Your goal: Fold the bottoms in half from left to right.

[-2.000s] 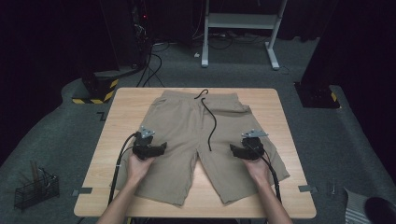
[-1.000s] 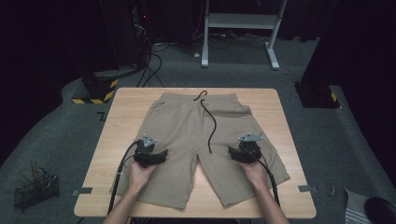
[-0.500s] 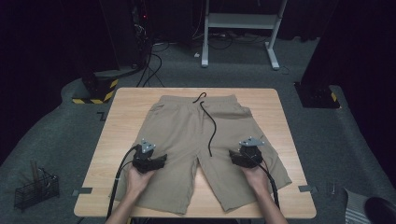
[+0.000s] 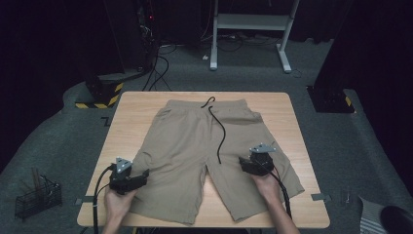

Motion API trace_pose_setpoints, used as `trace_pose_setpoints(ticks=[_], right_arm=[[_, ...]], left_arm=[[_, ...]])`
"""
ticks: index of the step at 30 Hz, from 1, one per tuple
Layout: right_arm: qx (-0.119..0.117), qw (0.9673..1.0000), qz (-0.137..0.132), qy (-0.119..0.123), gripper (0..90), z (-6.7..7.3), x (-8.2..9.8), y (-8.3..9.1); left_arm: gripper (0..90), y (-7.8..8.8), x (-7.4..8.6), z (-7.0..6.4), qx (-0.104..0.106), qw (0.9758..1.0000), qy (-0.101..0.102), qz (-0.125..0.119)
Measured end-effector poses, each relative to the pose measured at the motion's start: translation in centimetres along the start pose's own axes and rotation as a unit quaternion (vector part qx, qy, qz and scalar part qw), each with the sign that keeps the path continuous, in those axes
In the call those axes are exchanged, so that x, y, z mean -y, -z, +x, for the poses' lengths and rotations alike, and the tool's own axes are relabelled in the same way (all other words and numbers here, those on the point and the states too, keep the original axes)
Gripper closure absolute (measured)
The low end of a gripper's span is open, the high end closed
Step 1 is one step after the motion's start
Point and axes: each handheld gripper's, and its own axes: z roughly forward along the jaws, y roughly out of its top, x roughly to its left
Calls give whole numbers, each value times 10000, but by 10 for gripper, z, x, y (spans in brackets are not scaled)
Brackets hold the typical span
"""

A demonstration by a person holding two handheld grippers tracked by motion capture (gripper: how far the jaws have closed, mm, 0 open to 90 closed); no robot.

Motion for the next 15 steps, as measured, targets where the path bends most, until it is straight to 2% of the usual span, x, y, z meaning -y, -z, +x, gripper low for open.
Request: trace_pose_setpoints(ticks=[1, 2, 3, 5, 10, 12, 14, 15], right_arm=[[0, 10000, 0, 0, 368, 0, 0, 0], [1, 10000, -1, -2, 368, 0, 0, 0], [3, 10000, 2, -2, 369, 0, 0, 0], [11, 10000, -5, -3, 370, 0, 0, 0], [-1, 10000, -10, 12, 369, 2, 4, 4], [-9, 10000, -9, 22, 369, 3, 8, 8], [-10, 10000, -8, 15, 369, 3, 9, 10], [-10, 10000, -7, 22, 369, 4, 12, 13]], left_arm=[[260, 0, 0, 0, 0, 10000, 0, 0], [260, 3, 7, 9, -36, 9999, 148, 70], [260, 4, 10, 12, -17, 9997, 225, 94], [262, 4, 14, 14, 22, 9995, 275, 134], [277, 0, 19, 7, 18, 9996, 143, 240], [282, 1, 23, 2, -55, 9998, 33, 198], [294, 2, 24, 0, -75, 9998, 5, 200], [300, 4, 27, -4, -100, 9997, -86, 198]])
